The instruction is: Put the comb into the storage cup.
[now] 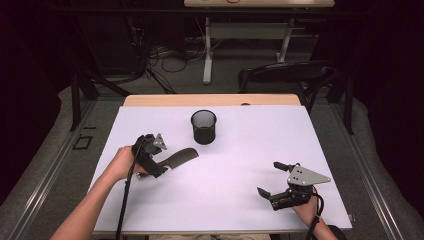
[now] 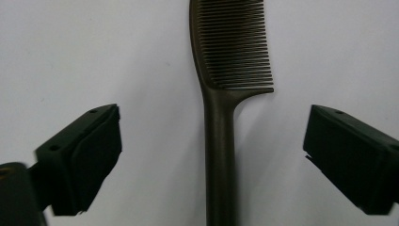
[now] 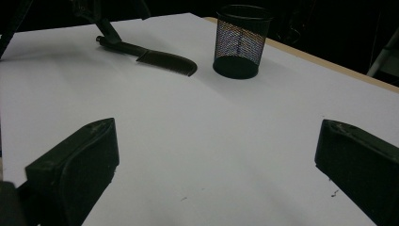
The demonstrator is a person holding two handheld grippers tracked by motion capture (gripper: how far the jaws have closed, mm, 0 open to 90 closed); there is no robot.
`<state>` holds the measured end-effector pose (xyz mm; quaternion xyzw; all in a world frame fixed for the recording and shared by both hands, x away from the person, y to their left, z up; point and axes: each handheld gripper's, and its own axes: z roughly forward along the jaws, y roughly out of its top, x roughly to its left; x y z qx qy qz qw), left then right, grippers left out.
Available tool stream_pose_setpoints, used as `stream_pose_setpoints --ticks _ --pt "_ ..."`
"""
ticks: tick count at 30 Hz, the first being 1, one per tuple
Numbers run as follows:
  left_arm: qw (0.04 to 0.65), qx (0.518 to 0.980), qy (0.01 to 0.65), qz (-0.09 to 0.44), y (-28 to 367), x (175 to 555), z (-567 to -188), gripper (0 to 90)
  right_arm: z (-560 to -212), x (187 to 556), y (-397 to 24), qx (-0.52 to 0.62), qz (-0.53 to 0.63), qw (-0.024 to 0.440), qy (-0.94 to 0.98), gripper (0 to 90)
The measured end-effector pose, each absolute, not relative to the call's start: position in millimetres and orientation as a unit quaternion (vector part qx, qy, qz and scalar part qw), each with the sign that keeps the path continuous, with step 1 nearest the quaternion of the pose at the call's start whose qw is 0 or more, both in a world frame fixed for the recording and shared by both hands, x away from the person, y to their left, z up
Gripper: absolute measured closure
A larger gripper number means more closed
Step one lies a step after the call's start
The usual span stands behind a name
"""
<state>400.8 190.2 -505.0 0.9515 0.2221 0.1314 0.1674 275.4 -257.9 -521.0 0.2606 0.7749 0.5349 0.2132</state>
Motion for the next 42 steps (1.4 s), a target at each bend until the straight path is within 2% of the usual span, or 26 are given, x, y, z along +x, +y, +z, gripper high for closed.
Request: stream_pose_setpoints --ticks 9,14,26,42 --pt "0.15 0.96 0.206 0.118 185.5 402.7 -507.7 33.8 -521.1 274.6 -256.4 0.254 0.531 0.214 0.779 0.0" --pt "0.135 0.963 0.209 0.104 184.6 406.6 -511.7 43.9 -521.2 274.2 -255.7 0.253 0.532 0.213 0.779 0.0" --pt "0.11 0.97 0.198 0.09 181.1 414.6 -519.6 57.2 -521.5 273.8 -254.7 0.251 0.528 0.214 0.782 0.0" --pt "0.089 0.975 0.189 0.076 177.2 419.2 -525.6 68.0 -521.8 273.8 -254.1 0.246 0.525 0.215 0.786 0.0"
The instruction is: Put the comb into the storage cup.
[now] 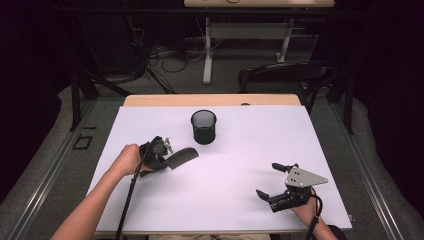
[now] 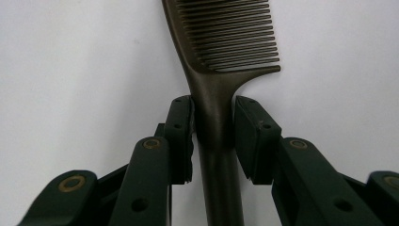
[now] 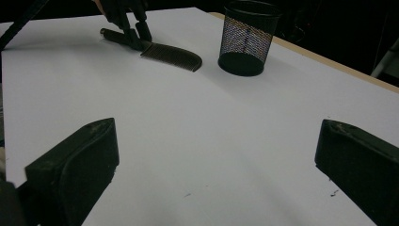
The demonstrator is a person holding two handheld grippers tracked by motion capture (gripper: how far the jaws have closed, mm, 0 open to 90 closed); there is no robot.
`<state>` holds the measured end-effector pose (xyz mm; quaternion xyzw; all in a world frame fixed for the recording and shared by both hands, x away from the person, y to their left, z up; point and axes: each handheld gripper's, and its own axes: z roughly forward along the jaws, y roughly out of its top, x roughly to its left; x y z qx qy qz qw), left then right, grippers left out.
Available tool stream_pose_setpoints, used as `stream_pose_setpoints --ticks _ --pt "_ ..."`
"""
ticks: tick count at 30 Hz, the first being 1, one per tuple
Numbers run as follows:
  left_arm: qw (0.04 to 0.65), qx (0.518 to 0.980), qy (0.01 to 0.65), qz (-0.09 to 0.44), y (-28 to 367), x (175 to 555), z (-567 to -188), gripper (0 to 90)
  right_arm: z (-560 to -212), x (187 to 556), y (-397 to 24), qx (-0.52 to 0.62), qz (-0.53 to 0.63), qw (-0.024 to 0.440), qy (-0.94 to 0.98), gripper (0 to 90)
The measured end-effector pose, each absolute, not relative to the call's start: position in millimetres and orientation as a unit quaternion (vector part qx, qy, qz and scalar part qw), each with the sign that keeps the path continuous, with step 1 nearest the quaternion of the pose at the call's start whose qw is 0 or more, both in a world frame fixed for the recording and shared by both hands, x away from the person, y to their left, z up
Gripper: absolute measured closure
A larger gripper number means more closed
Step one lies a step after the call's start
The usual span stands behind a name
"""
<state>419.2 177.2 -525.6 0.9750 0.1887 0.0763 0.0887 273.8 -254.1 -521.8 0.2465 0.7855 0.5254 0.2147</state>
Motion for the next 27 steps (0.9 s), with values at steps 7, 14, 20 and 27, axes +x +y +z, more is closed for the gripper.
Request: stream_pose_setpoints --ticks 7,14,20,27 --pt "0.086 0.977 0.18 0.071 177.4 419.9 -525.4 71.5 -522.0 273.8 -253.8 0.246 0.525 0.214 0.786 0.0" --pt "0.096 0.975 0.189 0.073 179.0 417.7 -523.1 72.3 -521.9 273.8 -254.0 0.247 0.525 0.215 0.786 0.0" --pt "0.129 0.966 0.204 0.089 186.1 412.2 -514.1 72.3 -522.0 274.0 -253.9 0.247 0.525 0.214 0.786 0.0" --pt "0.162 0.958 0.216 0.099 188.9 404.9 -505.8 72.3 -522.0 274.0 -253.8 0.248 0.525 0.215 0.786 0.0"
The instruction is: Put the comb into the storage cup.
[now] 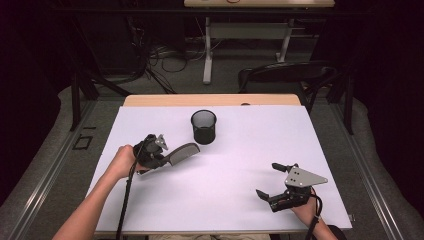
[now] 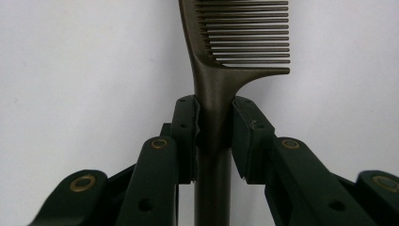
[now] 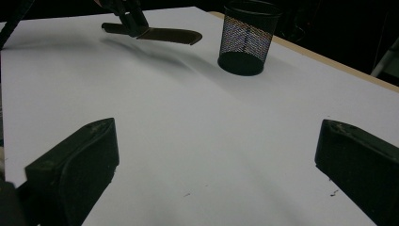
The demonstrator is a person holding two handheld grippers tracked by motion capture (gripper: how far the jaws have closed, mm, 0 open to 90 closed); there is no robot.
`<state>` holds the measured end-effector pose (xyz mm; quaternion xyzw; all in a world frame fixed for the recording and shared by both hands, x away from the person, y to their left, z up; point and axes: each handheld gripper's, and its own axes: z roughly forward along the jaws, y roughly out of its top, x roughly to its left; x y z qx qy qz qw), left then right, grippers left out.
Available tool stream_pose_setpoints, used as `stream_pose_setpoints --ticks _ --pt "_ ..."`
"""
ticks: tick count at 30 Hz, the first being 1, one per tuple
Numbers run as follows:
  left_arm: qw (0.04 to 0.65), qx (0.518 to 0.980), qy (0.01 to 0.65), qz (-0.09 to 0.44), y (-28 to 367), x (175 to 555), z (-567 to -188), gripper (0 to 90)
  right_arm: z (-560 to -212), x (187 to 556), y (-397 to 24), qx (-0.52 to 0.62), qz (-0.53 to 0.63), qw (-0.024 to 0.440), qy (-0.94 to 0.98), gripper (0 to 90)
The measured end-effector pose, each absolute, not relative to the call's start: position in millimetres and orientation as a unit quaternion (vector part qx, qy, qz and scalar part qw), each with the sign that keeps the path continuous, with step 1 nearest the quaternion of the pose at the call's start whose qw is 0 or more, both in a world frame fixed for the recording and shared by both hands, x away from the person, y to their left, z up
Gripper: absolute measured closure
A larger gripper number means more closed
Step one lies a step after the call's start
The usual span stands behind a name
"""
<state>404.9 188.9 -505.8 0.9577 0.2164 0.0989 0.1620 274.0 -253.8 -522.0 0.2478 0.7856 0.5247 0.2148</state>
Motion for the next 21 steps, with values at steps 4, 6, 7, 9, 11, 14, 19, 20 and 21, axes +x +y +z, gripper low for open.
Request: stream_pose_setpoints --ticks 4,6,7,9,11,14,19,20,21 --pt "0.182 0.952 0.225 0.101 190.7 402.5 -503.8 72.3 -522.0 274.0 -254.0 0.247 0.525 0.215 0.785 0.0" --pt "0.19 0.949 0.228 0.103 192.0 401.6 -502.7 72.3 -521.9 274.0 -254.0 0.247 0.525 0.215 0.785 0.0" --pt "0.197 0.947 0.231 0.104 192.5 400.9 -502.3 72.3 -522.0 273.9 -253.9 0.248 0.525 0.214 0.785 0.0" --pt "0.209 0.943 0.235 0.107 193.7 399.2 -501.3 72.3 -522.0 274.0 -253.9 0.248 0.525 0.215 0.785 0.0" --pt "0.219 0.941 0.237 0.107 195.5 398.1 -499.7 72.3 -522.2 274.2 -253.7 0.249 0.526 0.214 0.784 0.0" --pt "0.231 0.936 0.242 0.111 197.7 397.1 -499.3 72.3 -522.0 274.1 -253.9 0.248 0.526 0.215 0.785 0.0" --pt "0.254 0.928 0.251 0.109 199.5 396.5 -501.6 72.3 -521.8 273.8 -254.1 0.248 0.525 0.216 0.785 0.0" --pt "0.255 0.928 0.251 0.106 199.2 395.9 -502.5 72.3 -521.8 273.8 -254.2 0.248 0.525 0.215 0.785 0.0" --pt "0.256 0.927 0.252 0.107 199.0 395.3 -503.1 72.3 -521.8 273.9 -254.3 0.248 0.526 0.215 0.785 0.0"
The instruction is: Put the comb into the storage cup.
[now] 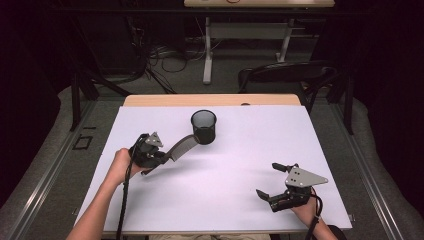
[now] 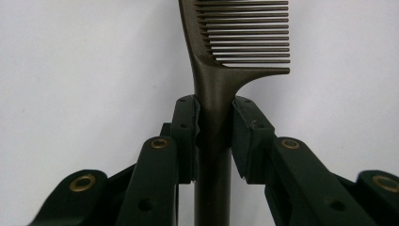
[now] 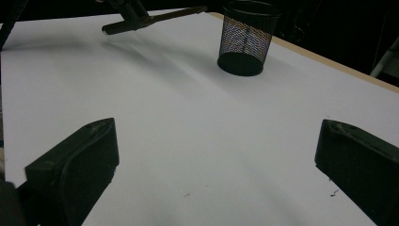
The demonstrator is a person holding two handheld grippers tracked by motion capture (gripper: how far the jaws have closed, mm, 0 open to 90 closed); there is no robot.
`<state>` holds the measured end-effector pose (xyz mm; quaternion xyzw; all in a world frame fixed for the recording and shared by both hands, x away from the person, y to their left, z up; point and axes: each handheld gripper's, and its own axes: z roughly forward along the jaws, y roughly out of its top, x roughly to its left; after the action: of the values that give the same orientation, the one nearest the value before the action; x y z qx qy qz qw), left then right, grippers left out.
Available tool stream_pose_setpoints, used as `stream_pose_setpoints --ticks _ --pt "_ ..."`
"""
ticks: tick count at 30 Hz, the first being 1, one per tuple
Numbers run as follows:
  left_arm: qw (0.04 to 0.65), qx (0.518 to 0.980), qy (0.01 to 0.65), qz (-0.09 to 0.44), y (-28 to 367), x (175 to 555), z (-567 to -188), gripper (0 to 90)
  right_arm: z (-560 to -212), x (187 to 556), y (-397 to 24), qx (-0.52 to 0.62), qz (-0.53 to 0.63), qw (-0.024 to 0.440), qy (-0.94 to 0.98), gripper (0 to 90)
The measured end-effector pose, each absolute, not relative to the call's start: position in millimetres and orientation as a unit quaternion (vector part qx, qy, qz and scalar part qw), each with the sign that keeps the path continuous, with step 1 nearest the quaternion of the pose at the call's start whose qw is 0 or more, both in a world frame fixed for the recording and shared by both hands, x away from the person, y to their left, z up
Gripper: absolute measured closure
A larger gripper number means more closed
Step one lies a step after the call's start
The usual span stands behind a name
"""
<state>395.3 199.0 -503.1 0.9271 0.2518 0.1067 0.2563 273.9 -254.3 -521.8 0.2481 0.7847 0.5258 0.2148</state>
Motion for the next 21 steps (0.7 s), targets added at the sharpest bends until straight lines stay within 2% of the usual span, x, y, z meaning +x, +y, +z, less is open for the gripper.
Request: stream_pose_setpoints --ticks 21 --pt "0.326 0.897 0.269 0.129 211.5 382.5 -498.0 72.3 -522.1 274.4 -253.3 0.25 0.525 0.214 0.785 0.0"
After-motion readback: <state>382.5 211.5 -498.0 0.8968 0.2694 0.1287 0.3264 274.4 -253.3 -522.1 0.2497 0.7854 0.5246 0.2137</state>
